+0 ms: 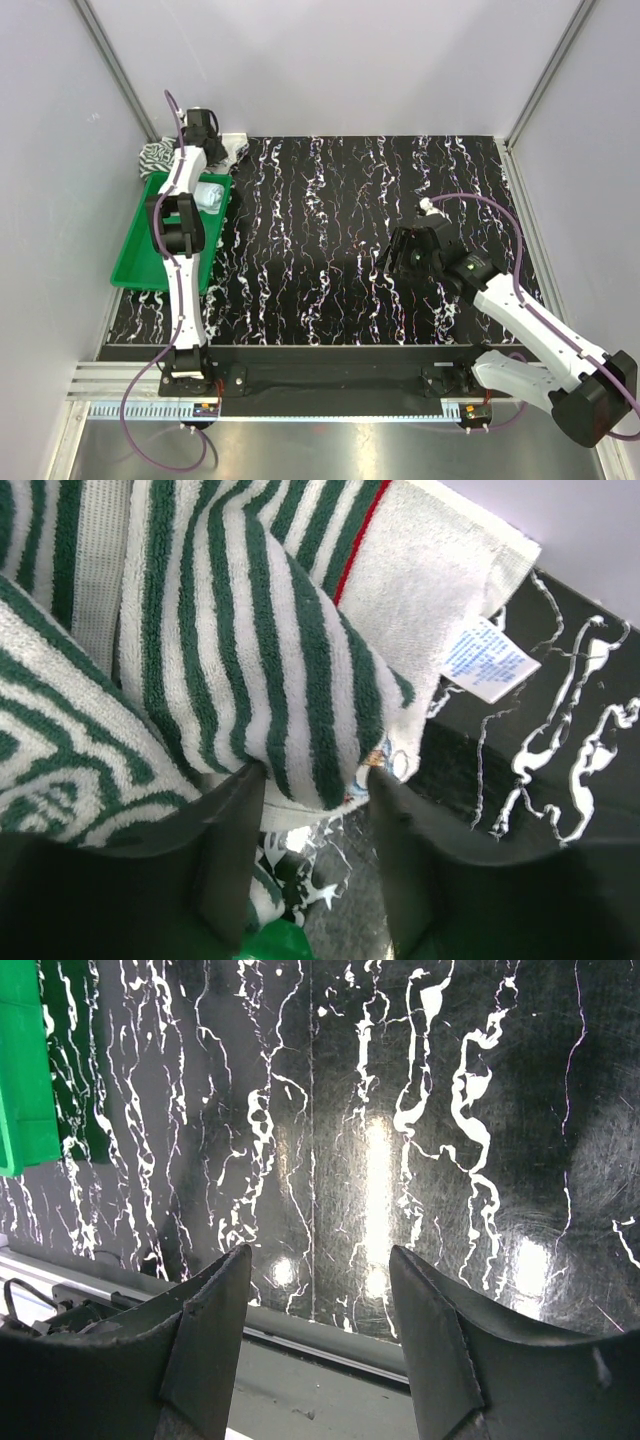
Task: Roll the towels
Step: Move the towel to the center of the board
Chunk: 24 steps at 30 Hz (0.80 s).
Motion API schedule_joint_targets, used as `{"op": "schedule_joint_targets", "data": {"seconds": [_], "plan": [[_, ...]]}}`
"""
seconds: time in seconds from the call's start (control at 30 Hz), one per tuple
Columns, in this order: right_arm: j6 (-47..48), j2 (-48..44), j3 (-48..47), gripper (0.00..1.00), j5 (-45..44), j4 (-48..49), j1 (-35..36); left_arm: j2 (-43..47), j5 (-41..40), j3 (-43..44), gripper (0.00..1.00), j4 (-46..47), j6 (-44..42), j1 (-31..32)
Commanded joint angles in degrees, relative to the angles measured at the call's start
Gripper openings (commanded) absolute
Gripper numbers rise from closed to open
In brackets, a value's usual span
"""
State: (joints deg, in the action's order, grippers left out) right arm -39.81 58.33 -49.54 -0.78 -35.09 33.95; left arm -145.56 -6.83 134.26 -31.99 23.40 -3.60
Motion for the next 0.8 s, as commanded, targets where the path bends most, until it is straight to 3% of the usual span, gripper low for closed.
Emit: {"op": "schedule_joint_targets", "data": {"seconds": [0.0, 0.03, 0.13, 0.37, 0.6, 0.77], "plan": [[-0.26, 0.65, 0.67, 0.65, 0.07, 1.86, -0.12, -1.22, -0.99, 2.06, 0.34, 3.6, -1.6, -0.01], [-0.35, 0.91, 0.93, 0.65, 0.25, 2.3, -0.12, -1.31, -0.73, 2.06, 0.29, 4.47, -1.43, -0.01], [-0.44, 2.49, 1.11, 0.65, 0.6, 3.45, -0.12, -1.75, 0.06, 2.24, 0.01, 5.7, -1.25, 0.08], [-0.62, 6.09, -0.64, 0.64, 0.6, 4.24, -0.12, -0.61, 1.91, 2.15, 0.0, 7.2, -1.78, 0.69], [-1.5, 6.1, -1.96, 0.64, 0.34, 3.01, -0.12, 9.93, 3.05, 0.75, 0.0, 10.27, -3.53, 6.48], [-1.93, 2.86, -3.11, 0.63, -0.98, -0.06, -0.12, 16.96, -0.73, 0.04, 0.0, 11.34, -5.55, 9.04]]}}
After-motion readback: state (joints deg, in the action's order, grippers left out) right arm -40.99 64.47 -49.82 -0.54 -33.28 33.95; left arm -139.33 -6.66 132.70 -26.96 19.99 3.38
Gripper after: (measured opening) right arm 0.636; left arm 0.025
